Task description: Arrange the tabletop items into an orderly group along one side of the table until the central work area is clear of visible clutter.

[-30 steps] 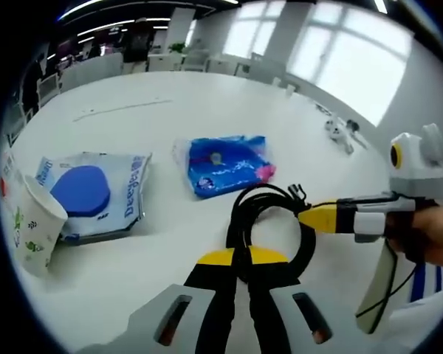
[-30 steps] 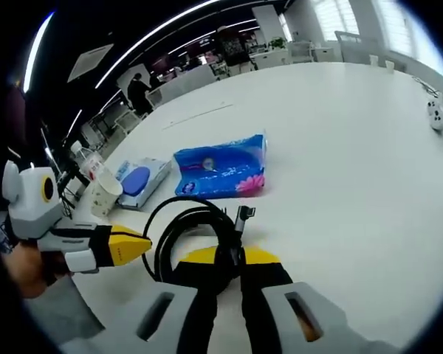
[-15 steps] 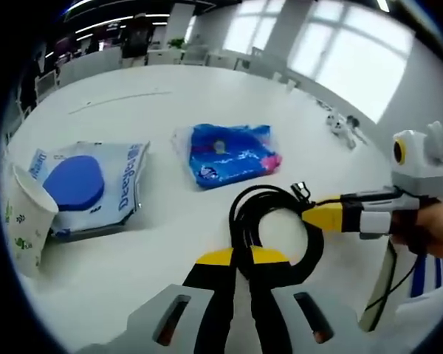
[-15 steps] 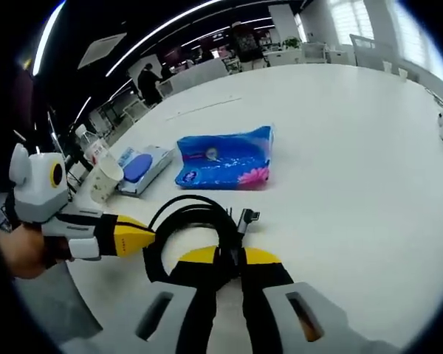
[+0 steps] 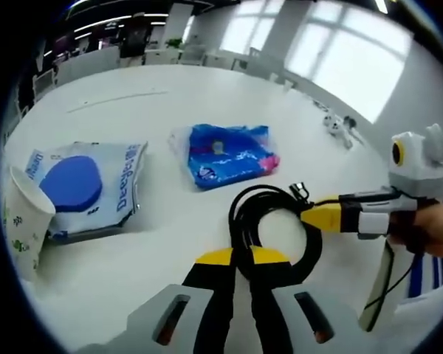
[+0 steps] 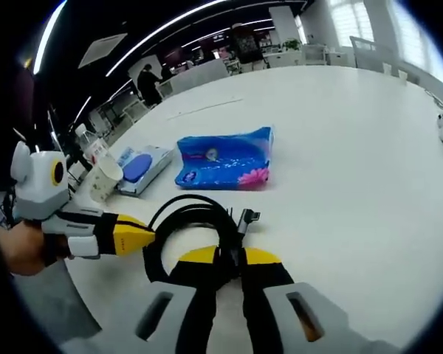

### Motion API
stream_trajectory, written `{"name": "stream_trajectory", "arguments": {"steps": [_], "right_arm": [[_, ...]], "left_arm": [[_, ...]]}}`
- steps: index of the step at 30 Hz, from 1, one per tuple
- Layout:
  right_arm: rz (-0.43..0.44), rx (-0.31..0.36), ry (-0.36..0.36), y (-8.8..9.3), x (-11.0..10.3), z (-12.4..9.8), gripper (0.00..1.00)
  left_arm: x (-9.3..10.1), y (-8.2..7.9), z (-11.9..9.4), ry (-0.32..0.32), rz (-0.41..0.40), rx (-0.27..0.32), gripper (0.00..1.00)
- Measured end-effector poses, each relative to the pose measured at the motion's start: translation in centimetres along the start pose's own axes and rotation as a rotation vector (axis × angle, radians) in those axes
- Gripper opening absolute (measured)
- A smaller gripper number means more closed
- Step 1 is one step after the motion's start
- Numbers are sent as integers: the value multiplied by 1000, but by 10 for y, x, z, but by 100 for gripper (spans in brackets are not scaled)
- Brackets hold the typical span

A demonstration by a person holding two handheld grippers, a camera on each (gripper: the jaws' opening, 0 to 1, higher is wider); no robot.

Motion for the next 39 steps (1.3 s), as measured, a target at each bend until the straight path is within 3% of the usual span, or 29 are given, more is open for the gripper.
{"name": "stream_trajectory", "arguments": {"steps": [3, 4, 9, 11, 14, 15, 25, 32, 39], "right_arm": [[-88, 22, 4, -6, 1, -4, 12], [-87, 37, 13, -8, 0, -7, 15], [-120, 176, 10, -33, -8, -17, 43], [-132, 181, 1, -38, -13, -18, 51], [-150, 161, 4, -40, -18, -18, 57], [-143, 161, 6, -40, -20, -19, 58], [-116, 154, 3, -36, -35, -22, 57], [-127, 155, 9, -37, -48, -24, 55], [-118, 137, 17, -26, -58, -22, 52]], "left_arm": [[0, -2, -3, 4, 14, 8, 11], [0, -7, -5, 0, 16, 41, 17], [6, -22, -11, 24, 20, 116, 47], [6, -24, -13, 10, 47, 139, 57], [5, -26, -15, -17, 55, 158, 81], [4, -26, -17, -28, 59, 158, 85], [-12, -27, -40, -42, 53, 180, 83], [-27, -22, -51, -70, 30, 187, 80], [-40, -14, -64, -79, 5, 196, 77]]}}
Point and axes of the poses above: the point that each gripper's makers call its tool centre point, and the gripper's own axes: z roughly forward along the fingers, x roughly to its right, y roughly out of its underside, the point moved 6 cm from there along -z, roughly backward along the fingers, and after that the axes turned 15 degrees about -y, right-handed, at the moved point
